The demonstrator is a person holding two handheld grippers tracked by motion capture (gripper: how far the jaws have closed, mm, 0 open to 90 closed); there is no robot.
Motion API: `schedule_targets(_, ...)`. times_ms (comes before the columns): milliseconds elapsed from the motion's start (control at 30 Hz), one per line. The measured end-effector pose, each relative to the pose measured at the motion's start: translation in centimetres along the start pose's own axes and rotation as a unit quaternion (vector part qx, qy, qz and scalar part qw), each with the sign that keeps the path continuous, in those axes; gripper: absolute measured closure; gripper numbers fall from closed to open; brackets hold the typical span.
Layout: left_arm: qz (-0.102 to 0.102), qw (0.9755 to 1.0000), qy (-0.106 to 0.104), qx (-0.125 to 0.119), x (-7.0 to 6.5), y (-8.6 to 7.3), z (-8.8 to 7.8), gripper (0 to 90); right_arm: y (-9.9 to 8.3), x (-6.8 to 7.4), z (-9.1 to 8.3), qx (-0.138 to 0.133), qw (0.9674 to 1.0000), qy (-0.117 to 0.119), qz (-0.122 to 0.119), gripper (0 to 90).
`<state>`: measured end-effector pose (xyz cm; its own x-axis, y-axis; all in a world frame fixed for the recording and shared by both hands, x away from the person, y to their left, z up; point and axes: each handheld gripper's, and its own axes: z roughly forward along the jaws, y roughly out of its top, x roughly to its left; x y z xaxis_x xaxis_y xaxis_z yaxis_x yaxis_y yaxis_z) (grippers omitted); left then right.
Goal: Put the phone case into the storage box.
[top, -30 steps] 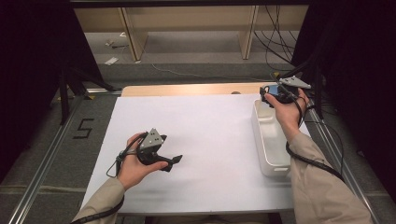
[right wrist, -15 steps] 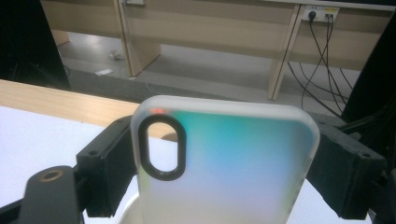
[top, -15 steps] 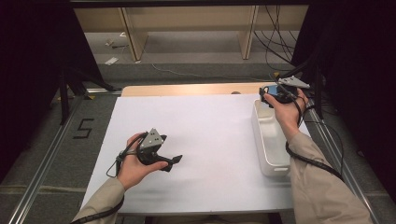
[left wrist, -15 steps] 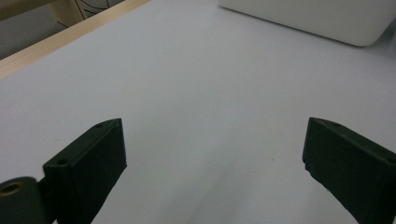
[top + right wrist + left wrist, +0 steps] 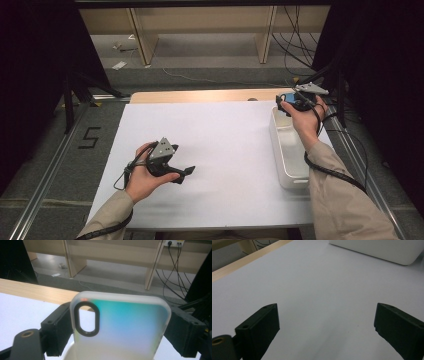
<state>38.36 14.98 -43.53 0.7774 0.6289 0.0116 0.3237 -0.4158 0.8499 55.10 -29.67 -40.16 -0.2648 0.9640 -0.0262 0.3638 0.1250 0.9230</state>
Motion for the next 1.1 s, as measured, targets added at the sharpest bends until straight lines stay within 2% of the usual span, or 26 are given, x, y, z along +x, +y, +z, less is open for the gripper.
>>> schedule_targets(1100, 0.000, 1.0000, -0.001, 0.000, -0.03, -0.03, 0.05, 5.8, -0.31, -0.01, 0.43, 0.011, 0.9999, 0.000, 0.000, 17.5)
